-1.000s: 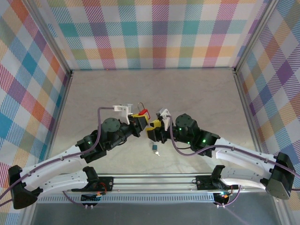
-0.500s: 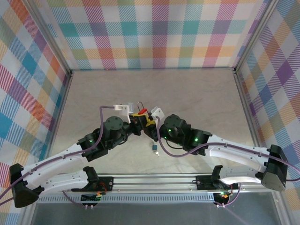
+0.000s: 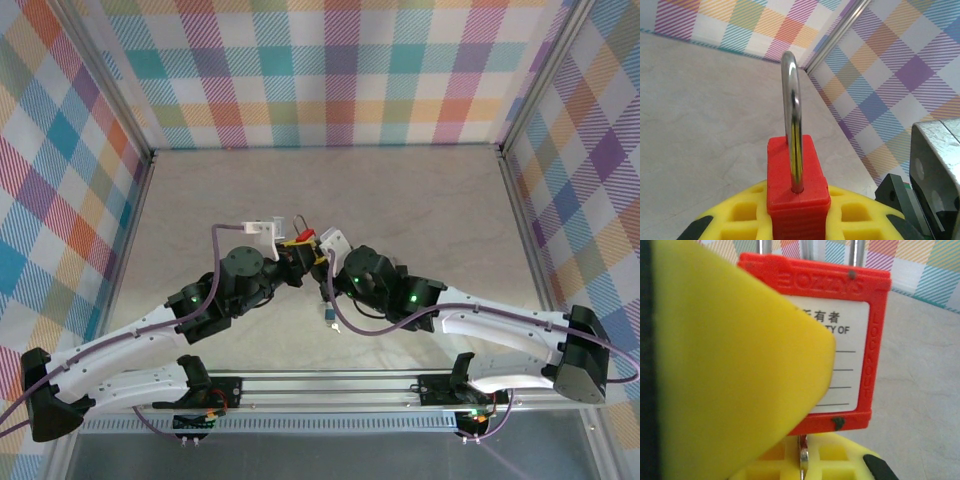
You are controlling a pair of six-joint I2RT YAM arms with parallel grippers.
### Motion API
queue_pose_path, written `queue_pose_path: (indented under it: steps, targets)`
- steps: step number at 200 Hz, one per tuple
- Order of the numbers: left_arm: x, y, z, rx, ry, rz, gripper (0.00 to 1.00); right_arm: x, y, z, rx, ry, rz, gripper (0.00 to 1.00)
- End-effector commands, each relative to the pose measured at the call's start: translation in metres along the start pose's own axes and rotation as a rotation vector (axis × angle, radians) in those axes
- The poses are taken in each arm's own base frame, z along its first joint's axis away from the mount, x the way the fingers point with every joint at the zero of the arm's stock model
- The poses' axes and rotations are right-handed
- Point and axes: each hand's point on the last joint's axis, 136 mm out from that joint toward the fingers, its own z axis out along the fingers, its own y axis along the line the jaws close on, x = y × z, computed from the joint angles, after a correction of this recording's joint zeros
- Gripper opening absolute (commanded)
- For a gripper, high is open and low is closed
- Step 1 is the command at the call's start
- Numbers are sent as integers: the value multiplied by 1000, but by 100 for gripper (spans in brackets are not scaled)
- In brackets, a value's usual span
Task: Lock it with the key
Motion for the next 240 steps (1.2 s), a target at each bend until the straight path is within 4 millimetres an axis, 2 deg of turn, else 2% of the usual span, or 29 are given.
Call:
queue_pose_path:
  steps: [1, 30, 86, 145, 192, 240]
  targets:
    - [-5, -5, -5, 22, -11, -7, 0, -27, 15, -17, -94, -126, -34, 0]
    - [-4, -4, -11, 38, -19, 7, 0, -29, 30, -29, -195, -159, -48, 0]
    - [10, -14, -21, 183, -32, 28, 0, -42, 39, -56, -345, -242, 18, 0]
    - [16, -26, -40, 349, -81, 52, 0, -57, 37, -85, -526, -323, 140, 0]
    - [21, -41, -50, 478, -88, 51, 0, -64, 38, -99, -656, -347, 199, 0]
    - [29, -42, -55, 528, -85, 54, 0, -70, 36, -104, -732, -338, 246, 0]
